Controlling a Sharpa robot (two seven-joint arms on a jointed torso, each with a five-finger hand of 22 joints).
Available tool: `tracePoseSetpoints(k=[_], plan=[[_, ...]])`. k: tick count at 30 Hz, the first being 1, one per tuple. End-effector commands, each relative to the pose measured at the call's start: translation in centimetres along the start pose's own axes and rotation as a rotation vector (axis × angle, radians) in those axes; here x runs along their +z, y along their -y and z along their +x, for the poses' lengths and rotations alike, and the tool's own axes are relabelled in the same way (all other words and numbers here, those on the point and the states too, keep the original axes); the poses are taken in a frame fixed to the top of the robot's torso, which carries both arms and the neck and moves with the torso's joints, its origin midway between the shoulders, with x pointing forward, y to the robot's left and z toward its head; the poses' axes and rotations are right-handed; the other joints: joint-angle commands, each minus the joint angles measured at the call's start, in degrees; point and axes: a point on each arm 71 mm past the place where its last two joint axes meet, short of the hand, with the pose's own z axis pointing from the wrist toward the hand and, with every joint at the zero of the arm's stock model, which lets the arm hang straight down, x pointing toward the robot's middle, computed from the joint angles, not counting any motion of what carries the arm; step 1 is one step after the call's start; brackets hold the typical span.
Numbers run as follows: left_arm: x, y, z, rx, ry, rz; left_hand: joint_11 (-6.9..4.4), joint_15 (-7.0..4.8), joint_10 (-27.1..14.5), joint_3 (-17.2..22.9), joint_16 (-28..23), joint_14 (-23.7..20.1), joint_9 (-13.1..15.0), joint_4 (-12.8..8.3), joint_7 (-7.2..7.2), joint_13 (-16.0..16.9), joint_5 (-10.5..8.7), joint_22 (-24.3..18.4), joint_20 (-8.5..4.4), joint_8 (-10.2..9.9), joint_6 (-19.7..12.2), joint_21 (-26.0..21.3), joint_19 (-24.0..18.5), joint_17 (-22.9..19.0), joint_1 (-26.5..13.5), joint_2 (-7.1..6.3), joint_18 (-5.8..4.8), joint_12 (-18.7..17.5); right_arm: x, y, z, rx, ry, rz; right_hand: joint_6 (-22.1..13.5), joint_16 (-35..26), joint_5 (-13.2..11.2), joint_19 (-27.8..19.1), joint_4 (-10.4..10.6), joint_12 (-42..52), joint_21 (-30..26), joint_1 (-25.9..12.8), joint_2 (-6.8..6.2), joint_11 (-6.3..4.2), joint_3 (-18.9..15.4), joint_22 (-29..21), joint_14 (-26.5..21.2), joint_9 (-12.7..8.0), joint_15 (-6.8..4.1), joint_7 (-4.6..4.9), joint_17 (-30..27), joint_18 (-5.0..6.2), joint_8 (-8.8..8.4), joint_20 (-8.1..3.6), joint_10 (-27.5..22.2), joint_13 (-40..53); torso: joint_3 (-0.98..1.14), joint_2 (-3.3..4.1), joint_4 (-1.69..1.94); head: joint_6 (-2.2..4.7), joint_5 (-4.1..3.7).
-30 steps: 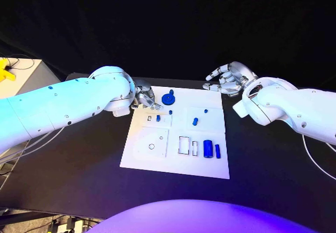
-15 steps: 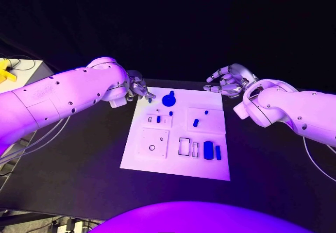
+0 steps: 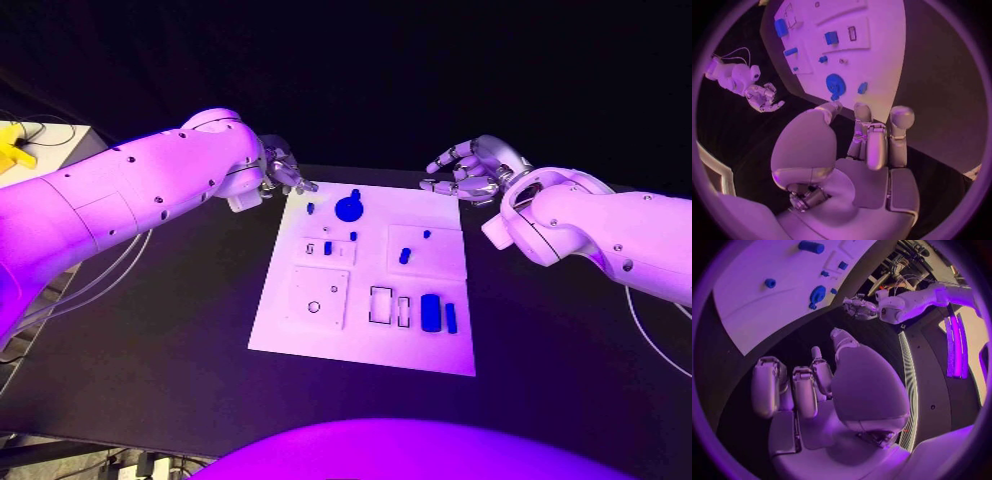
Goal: Assemble the parts on the task board
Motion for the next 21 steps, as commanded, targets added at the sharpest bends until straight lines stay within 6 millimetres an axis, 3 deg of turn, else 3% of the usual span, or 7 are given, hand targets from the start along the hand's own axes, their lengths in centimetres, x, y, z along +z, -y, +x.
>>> tracePoseSetpoints(k=[1,8,21], plan=[[0.3,0.5,0.0,0.01,-0.014,0.011,0.0,0.38,-0.2,0.2,-0.2,3.4,-0.1,0.2,-0.02,-0.1,0.14,0.1,0.23,-0.4,-0.3,-0.2,-0.1,7.0,0.3,-0.11,0.27,0.2,0.0,-0.1,0.1,-0.002,-0.01,-0.014,-0.3,-0.2,-0.3,1.2,0.2,-0.2,-0.3,-0.5,-0.02,0.02,0.3,6.6,5.0,-0.1,0.21,0.16,11.4,1.0,-0.3,0.3,-0.4,1.5,-0.02,0.09,0.02,-0.04,0.13],[1.0,0.7,0.1,0.022,-0.032,-0.004,0.13,0.49,-0.6,-0.1,-0.2,3.3,-0.2,0.2,0.11,-0.4,-0.07,-0.4,0.28,-0.5,-0.5,-0.4,-0.4,6.9,0.1,-0.32,0.36,0.0,-0.1,-0.2,0.2,-0.001,-0.011,-0.016,-0.3,-0.2,-0.3,1.2,0.2,-0.2,-0.3,-0.5,-0.02,0.02,0.3,6.6,5.0,-0.1,0.21,0.16,11.4,1.0,-0.3,0.3,-0.4,1.5,-0.1,0.42,-0.23,0.19,0.17],[1.8,0.4,0.1,0.04,-0.05,-0.028,0.36,0.7,-1.2,-0.7,-0.3,3.2,-0.4,0.3,0.34,-0.9,-0.35,-0.9,0.43,-0.8,-0.6,-0.7,-0.8,6.7,-0.5,-0.56,0.44,-0.2,-0.1,-0.3,0.2,-0.001,-0.012,-0.018,-0.3,-0.2,-0.3,1.2,0.2,-0.2,-0.3,-0.5,-0.02,0.02,0.3,6.6,5.0,-0.1,0.21,0.16,11.4,1.0,-0.3,0.3,-0.4,1.5,-0.11,0.53,-0.22,0.13,0.2]])
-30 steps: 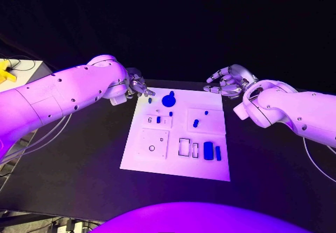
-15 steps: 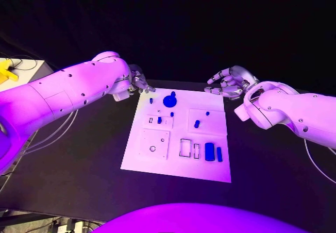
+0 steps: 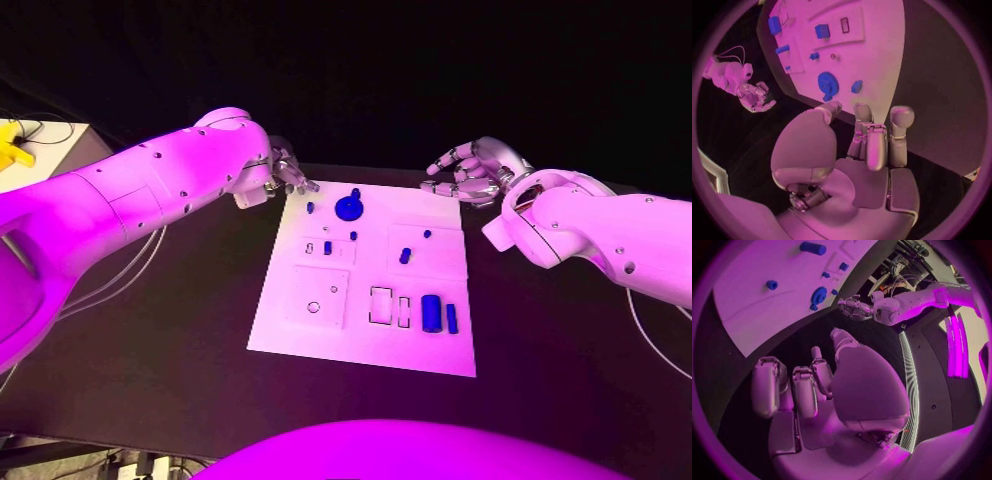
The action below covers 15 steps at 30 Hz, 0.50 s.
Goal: Assemble the parts on the task board
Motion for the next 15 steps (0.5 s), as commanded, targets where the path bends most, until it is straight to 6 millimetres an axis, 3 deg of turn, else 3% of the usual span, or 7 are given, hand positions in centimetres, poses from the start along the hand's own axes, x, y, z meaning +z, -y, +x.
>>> tracePoseSetpoints(k=[1,15], plan=[[0.11,0.26,0.26,0.028,-0.032,0.012,0.16,0.51,-0.6,-0.6,-0.3,3.0,-0.1,0.1,0.16,-0.2,-0.36,-0.2,0.05,-0.3,-0.4,-0.3,-0.4,6.7,-0.4,-0.42,0.46,-0.2,0.0,-0.17,0.15,-0.002,-0.009,-0.015,-0.3,-0.2,-0.3,1.2,0.2,-0.2,-0.3,-0.5,0.0,0.02,0.3,6.6,5.0,-0.1,0.21,0.16,11.4,1.0,-0.3,0.3,-0.4,1.5,0.01,0.02,0.0,-0.05,0.01],[0.59,0.26,1.03,0.049,-0.082,0.007,0.25,0.62,-0.8,-1.0,-0.4,2.9,-0.2,0.1,0.24,-0.4,-0.44,-0.7,0.15,-0.4,-0.5,-0.6,-0.8,6.4,-0.8,-0.46,0.54,-0.3,0.06,-0.27,0.24,-0.002,-0.011,-0.018,-0.3,-0.2,-0.3,1.2,0.2,-0.2,-0.3,-0.5,0.0,0.02,0.3,6.6,5.0,-0.1,0.21,0.16,11.4,1.0,-0.3,0.3,-0.4,1.5,-0.01,-0.02,0.0,-0.25,0.07]])
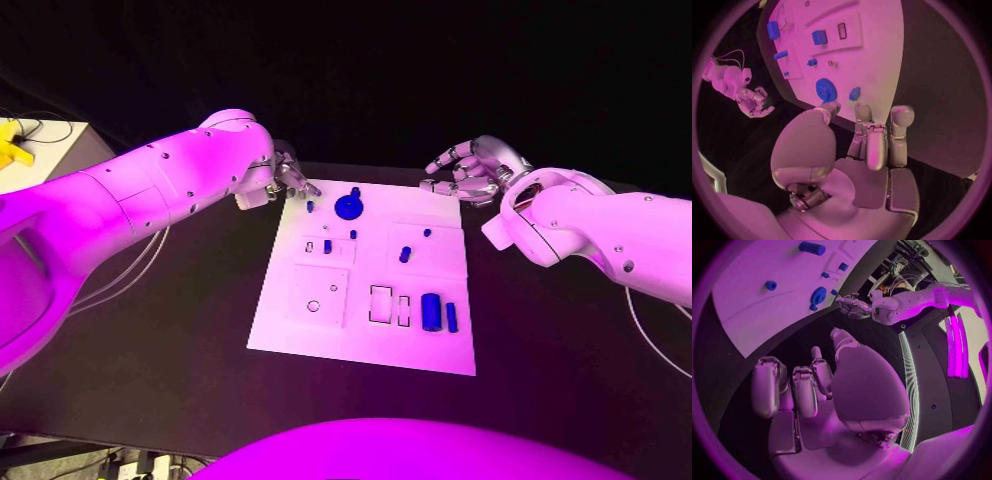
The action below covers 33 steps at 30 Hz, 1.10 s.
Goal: Assemble the parts on the task board
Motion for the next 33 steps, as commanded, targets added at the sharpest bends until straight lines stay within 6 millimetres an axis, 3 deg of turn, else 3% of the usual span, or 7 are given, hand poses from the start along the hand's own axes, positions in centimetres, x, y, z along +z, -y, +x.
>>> tracePoseSetpoints(k=[1,19,33], plan=[[0.09,0.18,0.39,0.021,-0.043,0.014,0.05,0.41,-0.2,-0.3,-0.2,3.1,-0.1,0.0,0.04,0.0,-0.23,-0.2,-0.05,-0.3,-0.3,-0.4,-0.6,6.4,-0.4,-0.15,0.54,-0.3,0.0,-0.16,0.13,-0.002,-0.01,-0.015,-0.3,-0.2,-0.3,1.2,0.2,-0.2,-0.3,-0.5,0.0,0.02,0.3,6.6,5.0,-0.1,0.21,0.16,11.4,1.0,-0.3,0.3,-0.4,1.6,-0.05,-0.04,0.04,-0.08,0.06],[0.36,-0.13,0.66,0.02,-0.058,0.009,0.09,0.52,-0.9,0.2,-0.2,2.9,-0.2,-0.2,0.05,-0.3,-0.07,-0.5,0.18,-0.4,-0.3,-0.6,-1.1,6.3,1.4,1.28,0.64,-0.2,0.05,-0.2,0.19,-0.003,-0.011,-0.016,-0.4,-0.2,-0.1,1.2,0.1,-0.2,-0.4,-0.5,0.07,0.02,0.4,6.6,5.0,-0.1,0.21,0.16,11.4,1.01,-0.27,0.31,-0.4,1.5,0.0,-0.01,0.05,-0.08,-0.03],[0.62,-0.12,0.93,0.007,-0.07,0.019,0.07,0.52,-1.1,0.4,-0.3,2.8,-0.3,-0.2,0.04,-0.3,-0.06,-0.5,0.21,-0.4,-0.3,-0.7,-1.1,6.2,2.1,1.65,0.65,-0.2,0.06,-0.26,0.26,-0.002,-0.014,-0.017,-0.4,-0.2,-0.1,1.2,0.1,-0.2,-0.4,-0.5,0.07,0.02,0.4,6.6,5.0,-0.1,0.21,0.16,11.4,1.01,-0.27,0.31,-0.4,1.5,0.04,0.04,0.0,-0.21,-0.08]])
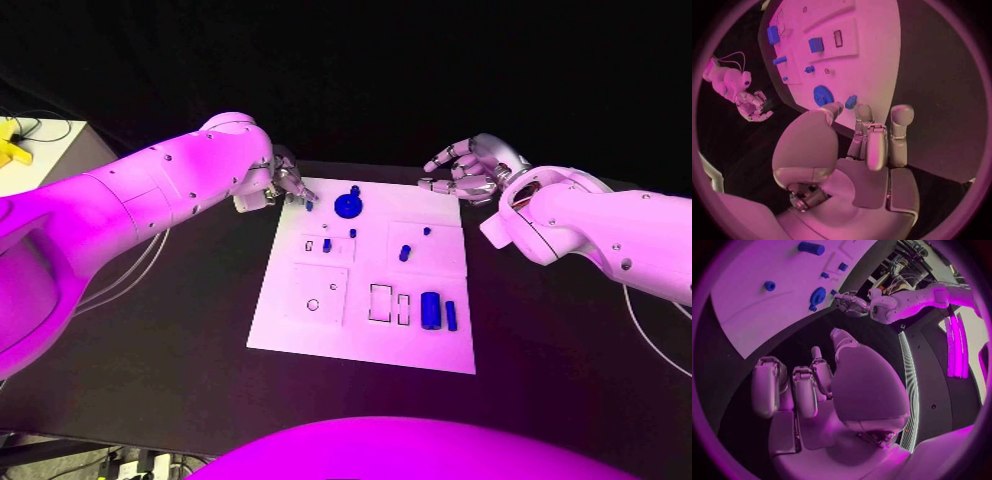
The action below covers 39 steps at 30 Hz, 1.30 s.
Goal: Assemble the parts on the task board
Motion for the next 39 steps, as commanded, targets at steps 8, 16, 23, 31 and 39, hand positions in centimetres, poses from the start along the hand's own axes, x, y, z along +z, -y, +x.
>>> tracePoseSetpoints(k=[8,16,23,31,39], plan=[[0.15,0.34,0.31,-0.009,-0.028,0.028,-0.11,0.32,-0.7,0.3,-0.3,2.6,-0.1,-0.1,0.06,-0.4,-0.07,-0.3,0.0,-0.4,-0.4,-0.3,-0.7,6.1,0.6,0.11,0.7,-0.2,0.03,-0.2,0.2,-0.003,-0.013,-0.015,-0.4,-0.2,-0.1,1.2,-0.1,-0.2,-0.4,-0.5,0.07,0.02,0.3,6.6,5.0,-0.1,0.21,0.17,11.4,1.01,-0.27,0.31,-0.4,1.5,0.01,0.0,0.02,-0.15,-0.18],[0.25,0.14,0.29,-0.013,-0.034,0.025,-0.11,0.35,-1.3,1.2,-0.3,2.5,-0.2,-0.1,0.05,-0.8,0.02,-0.4,0.05,-0.5,-0.5,-0.4,-0.9,6.1,2.7,1.56,0.73,-0.4,0.05,-0.24,0.24,-0.002,-0.014,-0.016,-0.3,-0.2,-0.1,1.2,-0.1,-0.1,-0.3,-0.5,0.13,0.01,0.4,6.6,5.0,-0.1,0.21,0.16,11.4,0.99,-0.24,0.31,-0.3,1.6,0.05,-0.02,0.01,-0.31,-0.27],[0.33,-0.09,0.28,-0.013,-0.043,0.02,-0.2,0.29,-1.4,2.2,-0.2,2.5,-0.2,-0.3,-0.06,-1.0,0.16,-0.3,0.04,-0.4,-0.5,-0.3,-0.9,6.2,4.9,2.79,0.72,-0.3,0.07,-0.28,0.28,-0.002,-0.015,-0.017,-0.3,-0.2,-0.1,1.2,-0.1,-0.1,-0.3,-0.5,0.13,0.01,0.4,6.6,5.0,-0.1,0.21,0.16,11.4,0.99,-0.24,0.31,-0.3,1.6,0.05,-0.01,-0.01,-0.34,-0.36],[0.41,-0.18,0.29,-0.016,-0.046,0.023,-0.3,0.22,-1.5,3.7,-0.1,2.5,-0.2,-0.5,-0.18,-1.2,0.23,-0.2,0.02,-0.3,-0.6,-0.2,-1.0,6.3,7.1,3.96,0.71,-0.3,0.1,-0.32,0.32,-0.002,-0.016,-0.019,-0.3,-0.2,-0.1,1.2,-0.1,-0.1,-0.3,-0.5,0.13,0.01,0.4,6.6,5.0,-0.1,0.21,0.16,11.4,0.99,-0.24,0.31,-0.3,1.6,0.04,0.02,-0.01,-0.37,-0.49],[0.09,-0.28,0.31,-0.052,-0.045,0.051,-0.53,0.0,-1.1,13.6,0.2,2.6,1.1,-3.0,-0.35,-1.6,0.44,0.1,-0.12,1.7,-1.2,0.1,-1.2,6.6,11.3,3.63,0.71,-0.6,0.08,-0.29,0.29,-0.002,-0.015,-0.019,-0.3,-0.2,-0.1,1.2,-0.1,-0.1,-0.6,-0.5,0.23,0.01,0.5,6.5,5.0,-0.1,0.2,0.15,11.4,1.05,-0.21,0.31,-0.3,1.6,0.07,-0.16,0.15,-0.46,-0.28]])
